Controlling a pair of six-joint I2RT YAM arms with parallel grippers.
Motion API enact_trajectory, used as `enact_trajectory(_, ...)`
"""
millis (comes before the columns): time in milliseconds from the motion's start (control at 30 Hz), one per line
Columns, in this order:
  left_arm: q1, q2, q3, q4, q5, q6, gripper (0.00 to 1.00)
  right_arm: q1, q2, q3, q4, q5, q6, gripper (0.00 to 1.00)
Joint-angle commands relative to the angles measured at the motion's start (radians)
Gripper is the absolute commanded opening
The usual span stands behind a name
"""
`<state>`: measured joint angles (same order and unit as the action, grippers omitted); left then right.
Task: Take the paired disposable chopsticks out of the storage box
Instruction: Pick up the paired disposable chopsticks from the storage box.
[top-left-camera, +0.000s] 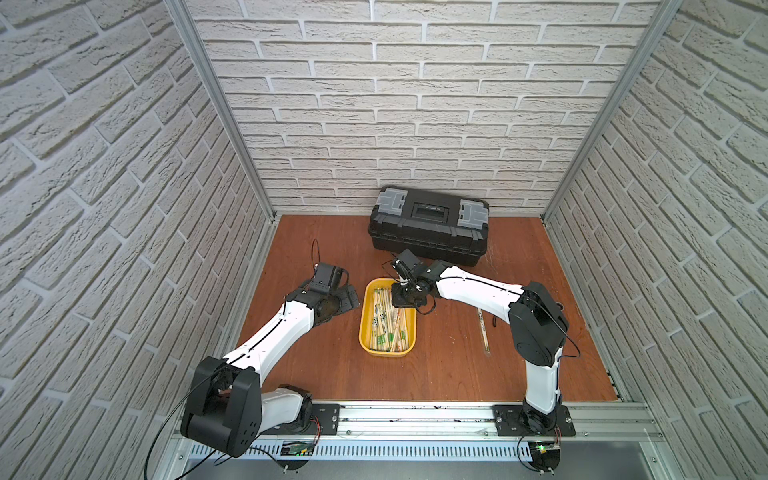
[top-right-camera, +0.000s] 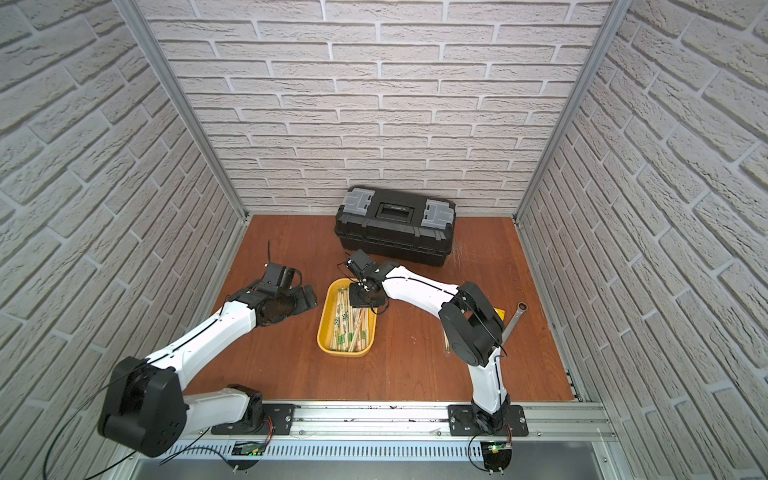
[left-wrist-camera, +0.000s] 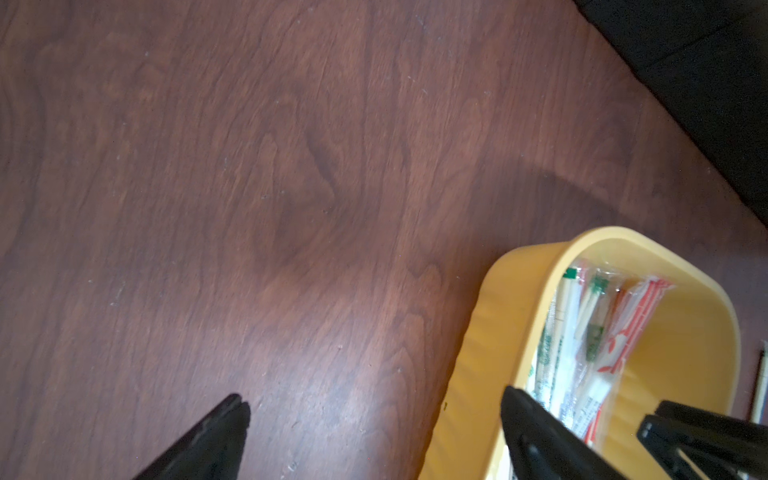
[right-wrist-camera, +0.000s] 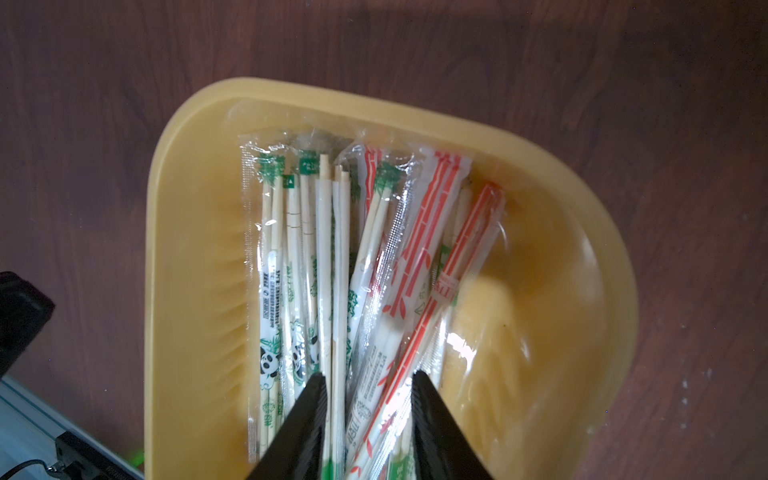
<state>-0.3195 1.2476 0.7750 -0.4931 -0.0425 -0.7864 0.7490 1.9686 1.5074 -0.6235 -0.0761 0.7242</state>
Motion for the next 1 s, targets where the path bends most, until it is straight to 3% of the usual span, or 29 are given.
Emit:
enact_trajectory(0, 0.007, -0.022, -0.020, 0.031, 0.010, -0.003, 0.98, 0.008, 0.003, 0.021, 0.010, 0.019, 0.008, 0.36)
enact_trajectory(467, 0.007, -0.017, -0.033, 0.043, 0.019, -0.011, 0.98, 0.006, 0.105, 0.086, -0.004, 0.022, -0.002, 0.34)
enact_trajectory(967, 0.007, -0.007, -0.040, 0.055, 0.025, -0.013, 0.98, 0.004, 0.137, 0.113, -0.007, 0.015, -0.007, 0.21)
